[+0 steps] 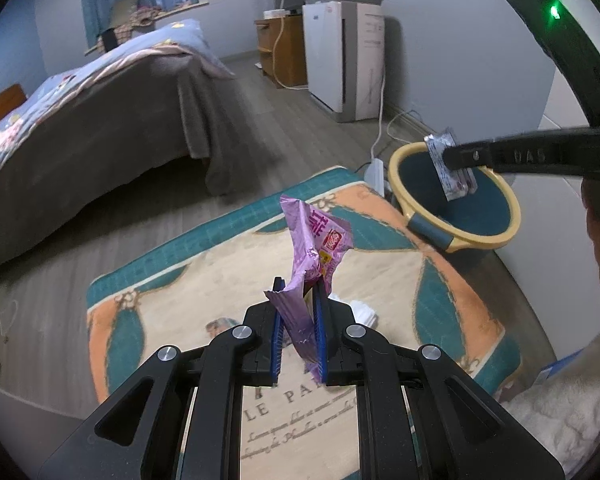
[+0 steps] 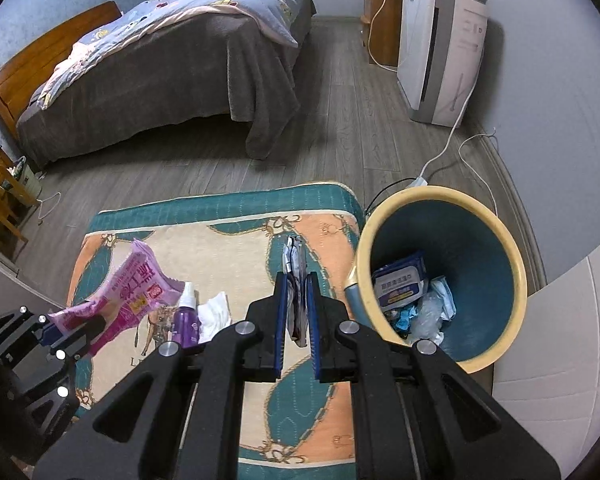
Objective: Collect trash
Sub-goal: 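Carry the pink wrapper and blister pack over the bin with both grippers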
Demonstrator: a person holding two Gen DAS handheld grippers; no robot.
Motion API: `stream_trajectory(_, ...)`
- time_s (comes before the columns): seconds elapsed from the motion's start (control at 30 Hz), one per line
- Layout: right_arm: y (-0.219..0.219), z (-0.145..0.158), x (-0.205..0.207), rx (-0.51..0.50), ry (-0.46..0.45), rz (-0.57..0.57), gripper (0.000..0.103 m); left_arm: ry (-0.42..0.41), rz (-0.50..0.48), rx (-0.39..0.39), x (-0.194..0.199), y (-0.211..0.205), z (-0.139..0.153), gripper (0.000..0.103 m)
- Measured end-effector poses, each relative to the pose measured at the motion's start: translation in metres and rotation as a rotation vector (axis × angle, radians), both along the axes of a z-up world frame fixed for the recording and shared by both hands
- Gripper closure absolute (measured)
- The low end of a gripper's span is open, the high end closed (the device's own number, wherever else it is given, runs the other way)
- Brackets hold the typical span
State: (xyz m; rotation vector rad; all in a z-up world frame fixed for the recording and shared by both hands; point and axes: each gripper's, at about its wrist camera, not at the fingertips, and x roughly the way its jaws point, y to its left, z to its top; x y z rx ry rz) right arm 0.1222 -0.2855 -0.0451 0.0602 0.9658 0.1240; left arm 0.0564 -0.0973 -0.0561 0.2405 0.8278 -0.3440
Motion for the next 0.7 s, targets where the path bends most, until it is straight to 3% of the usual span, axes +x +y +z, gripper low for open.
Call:
stream_trajectory(0.4, -0.071, 0.017, 0.005, -0.048, -0.061, -0.082, 0.094, 0.024, -0.043, 0.017, 0.005, -0.035, -0.009, 0.089)
stream_trajectory(0.7, -0.136, 0.003, 0.01, -0.078, -0.028, -0.203, 0.094, 0.016, -0.099, 0.0, 0.002, -0.07, -0.007, 0.089)
